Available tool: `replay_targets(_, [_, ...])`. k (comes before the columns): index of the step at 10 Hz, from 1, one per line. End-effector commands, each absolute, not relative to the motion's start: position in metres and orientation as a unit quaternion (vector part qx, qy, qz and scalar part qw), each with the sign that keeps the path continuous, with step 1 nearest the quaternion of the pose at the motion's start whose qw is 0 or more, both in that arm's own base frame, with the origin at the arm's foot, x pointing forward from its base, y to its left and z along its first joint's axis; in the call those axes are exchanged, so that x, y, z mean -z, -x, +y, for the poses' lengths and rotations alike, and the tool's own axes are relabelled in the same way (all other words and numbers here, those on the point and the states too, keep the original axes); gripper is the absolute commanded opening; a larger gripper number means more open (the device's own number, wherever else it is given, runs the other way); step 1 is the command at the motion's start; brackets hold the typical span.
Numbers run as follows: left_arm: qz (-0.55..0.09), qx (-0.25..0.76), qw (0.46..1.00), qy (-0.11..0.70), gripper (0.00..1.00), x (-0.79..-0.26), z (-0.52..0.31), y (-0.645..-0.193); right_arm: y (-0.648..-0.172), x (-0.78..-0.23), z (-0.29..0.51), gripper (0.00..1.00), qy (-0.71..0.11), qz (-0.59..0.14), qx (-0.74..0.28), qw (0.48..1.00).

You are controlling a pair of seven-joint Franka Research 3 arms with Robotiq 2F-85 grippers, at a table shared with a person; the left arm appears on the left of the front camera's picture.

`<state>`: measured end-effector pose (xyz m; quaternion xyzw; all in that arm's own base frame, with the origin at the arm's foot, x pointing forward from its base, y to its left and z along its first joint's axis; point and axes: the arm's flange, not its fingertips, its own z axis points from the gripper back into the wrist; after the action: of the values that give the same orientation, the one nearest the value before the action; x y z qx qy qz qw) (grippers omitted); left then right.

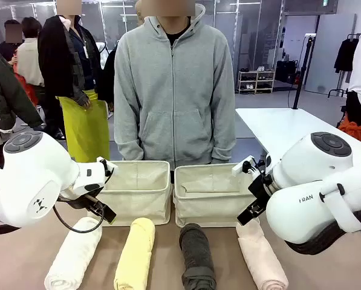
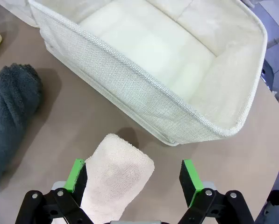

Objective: Divide the towels into two baskets.
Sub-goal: Pick up one hotel-folded towel and place it in the Fabric basket indicated by the person.

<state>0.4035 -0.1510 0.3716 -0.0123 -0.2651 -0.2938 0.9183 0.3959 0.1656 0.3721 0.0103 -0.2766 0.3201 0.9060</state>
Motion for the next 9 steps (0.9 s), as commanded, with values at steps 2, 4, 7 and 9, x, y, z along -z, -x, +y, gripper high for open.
replay_targets(2, [-0.265,0.294,0.918,0.012,1.0,-0.3716,-0.1513,-0.4034,-0.3959,-0.3721,0.1656,1.0,-0.01,-0.277,-0.32,0.906])
replay_targets(4, [-0.265,0.294,0.918,0.012,1.0,-0.3716,-0.1513,-0.4034,-0.3959,-0.3721,0.1656,1.0,-0.01,-0.277,-0.32,0.906])
replay_targets(7, [-0.265,0.294,0.918,0.012,1.0,-0.3716,-0.1513,-0.4034,-0.3959,-0.3721,0.1656,1.0,-0.01,-0.277,-0.32,0.906])
replay_targets(9, [-0.265,0.294,0.918,0.012,1.0,-0.3716,-0.1513,-0.4034,-0.3962,-0.3721,0.1649,1.0,-0.01,-0.277,-0.32,0.906])
